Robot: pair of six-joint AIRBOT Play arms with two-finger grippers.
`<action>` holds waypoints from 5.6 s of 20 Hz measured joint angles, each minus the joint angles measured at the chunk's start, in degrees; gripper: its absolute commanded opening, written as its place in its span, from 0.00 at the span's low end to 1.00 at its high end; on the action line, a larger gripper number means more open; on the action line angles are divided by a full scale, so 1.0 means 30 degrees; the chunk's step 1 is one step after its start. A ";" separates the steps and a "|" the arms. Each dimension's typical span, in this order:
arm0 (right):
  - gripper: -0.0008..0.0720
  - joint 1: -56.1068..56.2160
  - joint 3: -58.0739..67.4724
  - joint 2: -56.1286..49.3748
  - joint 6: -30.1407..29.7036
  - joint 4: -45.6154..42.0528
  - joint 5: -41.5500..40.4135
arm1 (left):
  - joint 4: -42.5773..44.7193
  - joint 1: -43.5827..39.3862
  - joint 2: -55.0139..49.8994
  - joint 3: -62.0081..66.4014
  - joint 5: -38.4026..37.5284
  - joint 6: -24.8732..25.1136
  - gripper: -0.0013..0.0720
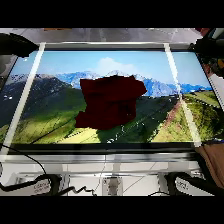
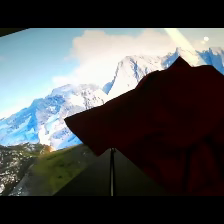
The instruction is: Fold the clothes and pants, and hang the long-sleeved shirts on hangers.
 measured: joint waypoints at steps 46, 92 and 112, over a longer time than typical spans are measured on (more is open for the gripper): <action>0.72 0.5457 -1.8877 -0.2929 0.1406 1.5293 -0.7635 | -0.1457 0.0015 -0.0022 -0.0007 0.0029 0.0000 0.52; 0.03 -0.3577 -1.9343 0.8473 -0.2521 -0.1005 0.0095 | -0.4532 -0.4022 -0.5960 -1.6196 0.2732 -0.0714 0.61; 0.03 -0.3577 -1.8666 0.8517 -0.2528 0.0036 -0.0532 | -0.8918 -0.5625 -0.5297 -1.5635 1.2131 0.0816 0.03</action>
